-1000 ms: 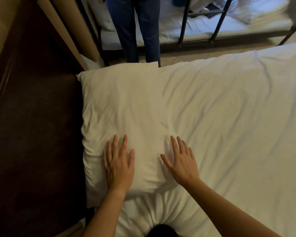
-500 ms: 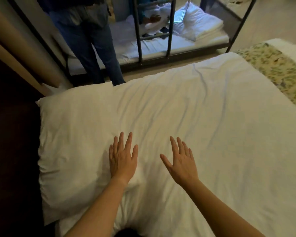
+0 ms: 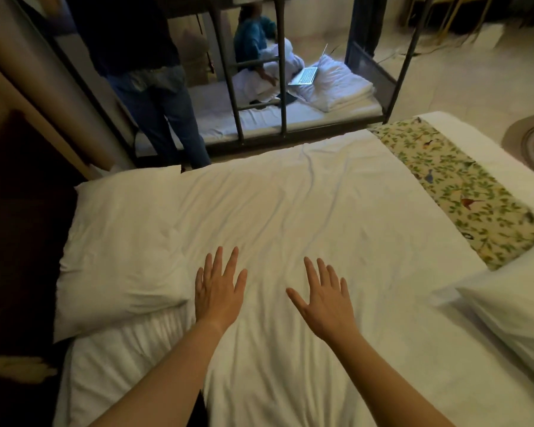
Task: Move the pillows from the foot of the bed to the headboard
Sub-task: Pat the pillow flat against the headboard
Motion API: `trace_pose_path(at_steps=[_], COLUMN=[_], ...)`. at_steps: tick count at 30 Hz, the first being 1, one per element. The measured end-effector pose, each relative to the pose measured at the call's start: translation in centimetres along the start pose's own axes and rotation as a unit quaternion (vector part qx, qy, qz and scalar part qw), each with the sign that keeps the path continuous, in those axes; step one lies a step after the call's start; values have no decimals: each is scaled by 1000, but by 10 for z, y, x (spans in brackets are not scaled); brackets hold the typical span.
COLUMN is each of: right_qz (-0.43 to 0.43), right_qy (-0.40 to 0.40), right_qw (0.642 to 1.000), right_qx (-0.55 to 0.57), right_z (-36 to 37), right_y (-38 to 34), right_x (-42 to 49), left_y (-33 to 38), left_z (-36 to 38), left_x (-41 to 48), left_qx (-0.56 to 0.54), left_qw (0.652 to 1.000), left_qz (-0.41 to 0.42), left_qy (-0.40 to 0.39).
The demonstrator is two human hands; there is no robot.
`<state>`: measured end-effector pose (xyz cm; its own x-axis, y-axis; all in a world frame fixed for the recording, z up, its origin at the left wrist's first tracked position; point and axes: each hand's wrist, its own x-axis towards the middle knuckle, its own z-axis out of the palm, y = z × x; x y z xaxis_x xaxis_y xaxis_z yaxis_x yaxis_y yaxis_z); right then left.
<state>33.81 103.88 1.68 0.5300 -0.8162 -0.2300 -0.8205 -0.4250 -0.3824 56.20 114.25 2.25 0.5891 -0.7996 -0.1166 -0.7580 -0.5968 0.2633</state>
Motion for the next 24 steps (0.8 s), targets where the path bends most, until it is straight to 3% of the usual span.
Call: trace_pose_path(at_steps=[13, 24], right_qz=[-98, -171], right_qy=[-43, -62], right_qw=[993, 978], right_qx=[-44, -96], right_z=[-33, 8], right_y=[1, -68], right_x=[-17, -18], left_y=[25, -51], left_z=[-32, -34], left_x=[-60, -109], left_qx=[-5, -48], left_qw=[998, 988], left_qz=[-61, -137], left_qy=[24, 48])
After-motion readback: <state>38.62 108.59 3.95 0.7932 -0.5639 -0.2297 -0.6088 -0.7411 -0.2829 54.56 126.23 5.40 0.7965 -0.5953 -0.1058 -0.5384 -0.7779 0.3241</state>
